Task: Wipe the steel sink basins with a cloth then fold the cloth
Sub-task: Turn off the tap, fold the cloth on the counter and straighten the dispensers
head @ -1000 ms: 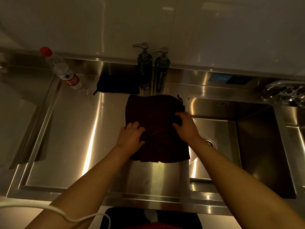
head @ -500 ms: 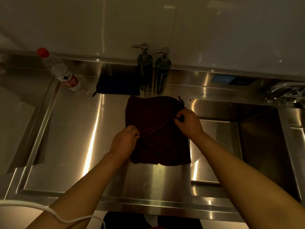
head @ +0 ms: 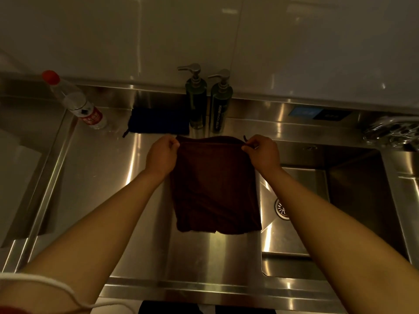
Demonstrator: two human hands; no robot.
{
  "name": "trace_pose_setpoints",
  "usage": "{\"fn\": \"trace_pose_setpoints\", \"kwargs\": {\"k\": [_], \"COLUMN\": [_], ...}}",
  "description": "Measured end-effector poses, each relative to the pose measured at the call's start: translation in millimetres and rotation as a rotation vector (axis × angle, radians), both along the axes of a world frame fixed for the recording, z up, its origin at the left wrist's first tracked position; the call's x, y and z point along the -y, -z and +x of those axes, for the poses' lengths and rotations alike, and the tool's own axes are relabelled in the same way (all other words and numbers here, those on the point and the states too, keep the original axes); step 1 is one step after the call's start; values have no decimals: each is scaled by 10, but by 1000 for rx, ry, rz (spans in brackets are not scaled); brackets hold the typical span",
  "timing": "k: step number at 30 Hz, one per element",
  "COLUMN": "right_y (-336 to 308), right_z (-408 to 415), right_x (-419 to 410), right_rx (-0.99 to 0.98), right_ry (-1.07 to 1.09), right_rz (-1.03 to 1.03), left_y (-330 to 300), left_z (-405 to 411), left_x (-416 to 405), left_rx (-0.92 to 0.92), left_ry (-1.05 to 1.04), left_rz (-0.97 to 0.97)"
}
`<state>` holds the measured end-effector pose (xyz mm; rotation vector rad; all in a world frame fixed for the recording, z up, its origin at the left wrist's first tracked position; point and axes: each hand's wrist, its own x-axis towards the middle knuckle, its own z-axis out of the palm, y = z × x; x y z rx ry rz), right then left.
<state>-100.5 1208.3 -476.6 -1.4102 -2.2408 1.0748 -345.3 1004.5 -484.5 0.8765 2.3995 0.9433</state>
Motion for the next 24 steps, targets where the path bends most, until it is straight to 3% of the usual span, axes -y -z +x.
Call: {"fn": "trace_pose_setpoints", "kwargs": {"k": [15,20,24], "right_y": [210,245,215], "right_z": [-352,-189,151], "right_x": [-403,-300,58], "right_rx": [212,74,50], "right_ry": [41,108,91], "right_rz": [-77,-129,-7], "left_y": [304,217,166], "left_z": [-219,-75,295], "left_x": [-316,-31,343], "left_rx": [-40,-71,-116], "left_ry": [-47,-64,73], "left_rz": [-116,-67,-39]}}
